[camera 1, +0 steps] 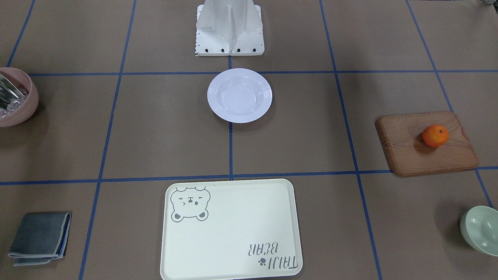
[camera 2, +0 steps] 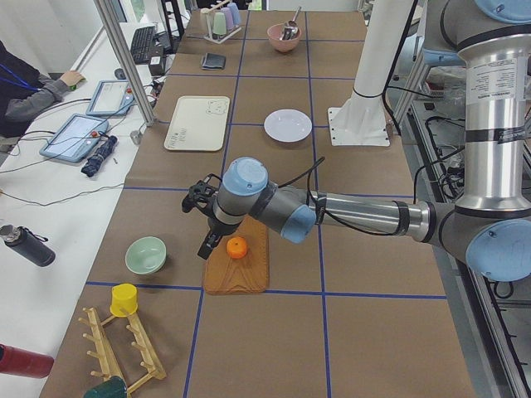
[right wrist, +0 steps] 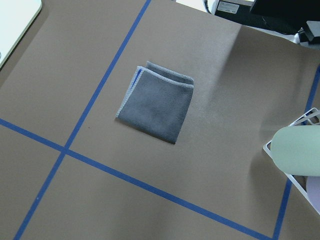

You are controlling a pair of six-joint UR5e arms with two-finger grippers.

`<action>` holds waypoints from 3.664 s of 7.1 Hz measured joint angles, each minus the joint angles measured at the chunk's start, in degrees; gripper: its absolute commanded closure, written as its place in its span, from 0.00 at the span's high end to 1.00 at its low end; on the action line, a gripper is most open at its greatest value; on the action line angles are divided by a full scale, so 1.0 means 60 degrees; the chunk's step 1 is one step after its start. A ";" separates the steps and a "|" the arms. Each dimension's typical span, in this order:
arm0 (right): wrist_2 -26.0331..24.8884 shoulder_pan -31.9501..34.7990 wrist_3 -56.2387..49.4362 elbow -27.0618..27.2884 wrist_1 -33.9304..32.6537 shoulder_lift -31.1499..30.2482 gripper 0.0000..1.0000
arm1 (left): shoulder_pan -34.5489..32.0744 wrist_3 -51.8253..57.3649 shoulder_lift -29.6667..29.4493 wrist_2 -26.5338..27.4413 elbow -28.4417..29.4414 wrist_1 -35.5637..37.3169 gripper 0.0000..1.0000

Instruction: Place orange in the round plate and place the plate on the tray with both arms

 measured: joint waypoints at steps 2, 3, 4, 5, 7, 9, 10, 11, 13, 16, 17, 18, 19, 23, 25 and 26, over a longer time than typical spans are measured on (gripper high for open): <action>-0.0226 -0.1122 0.2612 0.0622 0.0250 0.0076 1.00 | 0.0895 -0.1865 -0.0063 0.0041 0.0050 -0.0084 0.99; -0.0683 -0.1903 0.4081 0.1079 0.0280 0.0104 1.00 | 0.1459 -0.2831 -0.0071 0.0060 0.0162 -0.0238 0.99; -0.1304 -0.2726 0.5382 0.1467 0.0285 0.0114 1.00 | 0.1919 -0.3453 -0.0093 0.0068 0.0493 -0.0696 0.99; -0.1899 -0.3414 0.6249 0.1727 0.0288 0.0118 1.00 | 0.2267 -0.3883 -0.0197 0.0105 0.1040 -0.1422 0.99; -0.2333 -0.3925 0.6760 0.1877 0.0292 0.0121 1.00 | 0.2989 -0.4799 -0.0638 0.0476 0.2016 -0.2604 0.99; -0.2394 -0.4002 0.6821 0.1889 0.0299 0.0131 1.00 | 0.3589 -0.5160 -0.0796 0.1056 0.2397 -0.2897 0.99; -0.2404 -0.4007 0.6825 0.1887 0.0300 0.0138 1.00 | 0.3717 -0.5194 -0.0806 0.1160 0.2611 -0.3044 0.99; -0.2409 -0.4008 0.6824 0.1879 0.0300 0.0142 1.00 | 0.3819 -0.5219 -0.0805 0.1198 0.2856 -0.3308 0.99; -0.2411 -0.4007 0.6821 0.1863 0.0291 0.0141 1.00 | 0.4057 -0.5250 -0.0804 0.1214 0.3192 -0.3709 0.98; -0.2493 -0.4021 0.6824 0.1828 0.0286 0.0142 1.00 | 0.4345 -0.5251 -0.0752 0.1213 0.3253 -0.3952 0.04; -0.2506 -0.4030 0.6821 0.1824 0.0286 0.0138 1.00 | 0.4420 -0.5261 -0.0710 0.1208 0.3246 -0.4104 0.00; -0.2509 -0.4037 0.6824 0.1823 0.0288 0.0139 1.00 | 0.4463 -0.5283 -0.0685 0.1172 0.3159 -0.4228 0.00; -0.2500 -0.4040 0.6829 0.1822 0.0298 0.0144 1.00 | 0.4468 -0.5386 -0.0688 0.1034 0.2914 -0.4219 0.00; -0.2500 -0.4321 0.7698 0.1829 0.1109 0.0203 1.00 | 0.4919 -0.7903 -0.1481 0.1185 0.0142 -0.1398 0.00; -0.2790 -0.4780 0.9377 0.1865 0.2157 0.0228 1.00 | 0.6340 -0.9791 -0.2360 0.2177 -0.1035 0.0214 0.00; -0.3271 -0.5155 1.0248 0.1885 0.2544 0.0281 1.00 | 0.7266 -1.0899 -0.3300 0.2798 -0.1365 0.1338 0.00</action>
